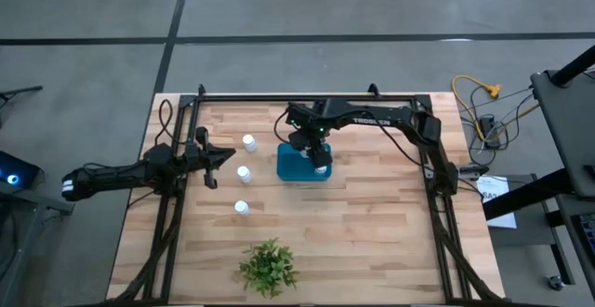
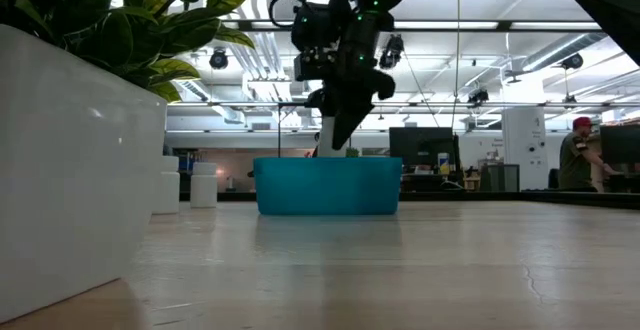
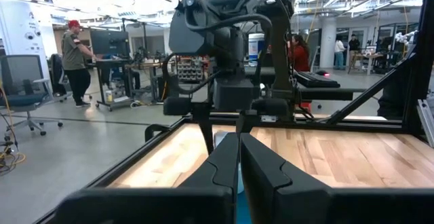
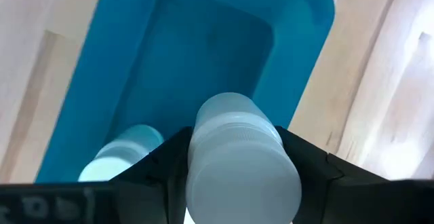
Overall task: Pick and place pill bottles into a basket
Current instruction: Put the white medicine bottle into the blue bin
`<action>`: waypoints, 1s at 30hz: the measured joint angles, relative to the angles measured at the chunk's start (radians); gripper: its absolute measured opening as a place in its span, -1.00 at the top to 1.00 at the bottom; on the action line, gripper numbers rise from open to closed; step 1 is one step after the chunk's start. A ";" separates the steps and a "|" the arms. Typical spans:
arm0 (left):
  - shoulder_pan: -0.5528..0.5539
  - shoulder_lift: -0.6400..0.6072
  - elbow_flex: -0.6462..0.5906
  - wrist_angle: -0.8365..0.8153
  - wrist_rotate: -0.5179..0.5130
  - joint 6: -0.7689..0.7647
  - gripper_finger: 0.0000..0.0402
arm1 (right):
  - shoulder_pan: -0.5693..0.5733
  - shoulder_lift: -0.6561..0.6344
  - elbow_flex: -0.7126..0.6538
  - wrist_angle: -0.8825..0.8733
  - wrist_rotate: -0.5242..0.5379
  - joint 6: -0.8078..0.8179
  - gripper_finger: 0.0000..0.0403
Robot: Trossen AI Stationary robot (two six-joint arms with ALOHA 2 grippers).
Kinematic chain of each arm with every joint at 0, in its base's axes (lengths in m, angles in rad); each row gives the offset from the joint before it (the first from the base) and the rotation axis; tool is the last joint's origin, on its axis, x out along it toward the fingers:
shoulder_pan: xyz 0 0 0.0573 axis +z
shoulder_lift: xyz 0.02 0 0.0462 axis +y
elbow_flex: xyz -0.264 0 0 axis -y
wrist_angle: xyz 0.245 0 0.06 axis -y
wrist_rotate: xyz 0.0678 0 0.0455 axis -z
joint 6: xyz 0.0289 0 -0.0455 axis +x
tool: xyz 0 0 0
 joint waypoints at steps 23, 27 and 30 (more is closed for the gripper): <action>0.000 0.000 0.000 0.000 0.000 0.000 1.00 | 0.002 0.067 -0.062 0.060 0.007 0.008 0.18; 0.000 0.000 0.000 0.000 0.000 0.000 1.00 | 0.002 0.067 -0.071 0.071 0.007 0.008 0.18; 0.000 0.000 0.000 0.000 0.000 0.000 1.00 | 0.002 0.067 -0.072 0.075 0.017 0.008 0.18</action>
